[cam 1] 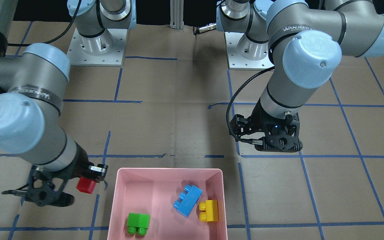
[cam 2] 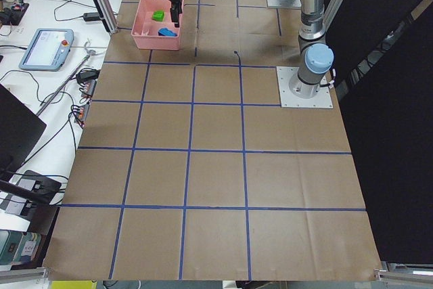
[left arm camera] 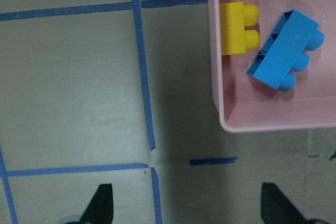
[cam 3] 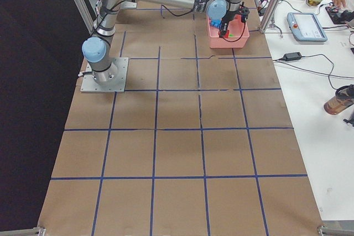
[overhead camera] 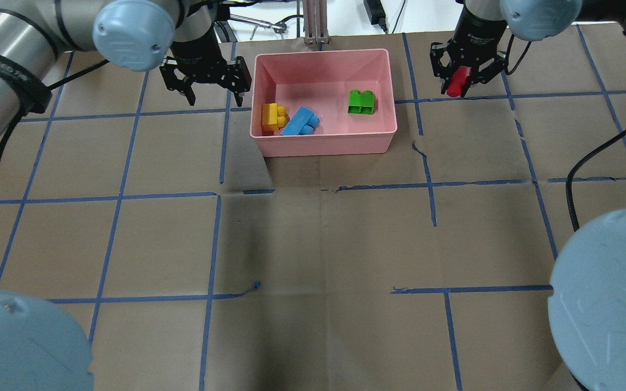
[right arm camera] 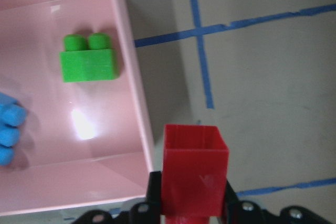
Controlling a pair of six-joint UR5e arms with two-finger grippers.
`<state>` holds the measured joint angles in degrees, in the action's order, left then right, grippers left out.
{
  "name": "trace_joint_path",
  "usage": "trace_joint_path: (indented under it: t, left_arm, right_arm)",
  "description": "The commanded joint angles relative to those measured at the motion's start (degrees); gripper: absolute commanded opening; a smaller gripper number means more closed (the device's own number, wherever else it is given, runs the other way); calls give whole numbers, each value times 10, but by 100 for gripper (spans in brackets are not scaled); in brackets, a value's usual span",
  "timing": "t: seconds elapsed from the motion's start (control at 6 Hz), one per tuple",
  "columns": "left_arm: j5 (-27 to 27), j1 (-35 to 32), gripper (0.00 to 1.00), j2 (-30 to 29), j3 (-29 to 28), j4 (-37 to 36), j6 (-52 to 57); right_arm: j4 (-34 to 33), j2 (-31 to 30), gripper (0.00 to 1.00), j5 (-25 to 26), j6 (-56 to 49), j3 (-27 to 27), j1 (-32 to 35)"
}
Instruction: Put all blocks into box
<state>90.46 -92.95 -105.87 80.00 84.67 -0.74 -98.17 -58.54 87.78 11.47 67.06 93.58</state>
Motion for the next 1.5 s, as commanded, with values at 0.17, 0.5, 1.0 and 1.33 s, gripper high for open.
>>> trace_joint_path:
  t: [0.17, 0.5, 1.0, 1.33]
  left_arm:
    - [1, 0, 99, 87, 21, -1, 9]
    - [4, -1, 99, 97, 34, -3, 5]
    - [5, -1, 99, 122, 58, 10, 1]
    - [5, -1, 99, 145, 85, 8, 1]
  right_arm:
    - [-6, 110, 16, -2, 63, -90, 88]
    - [-47, 131, 41, 0, 58, -87, 92]
    - [-48, 128, 100, 5, 59, -83, 90]
    - [-23, 108, 100, 8, 53, -83, 79]
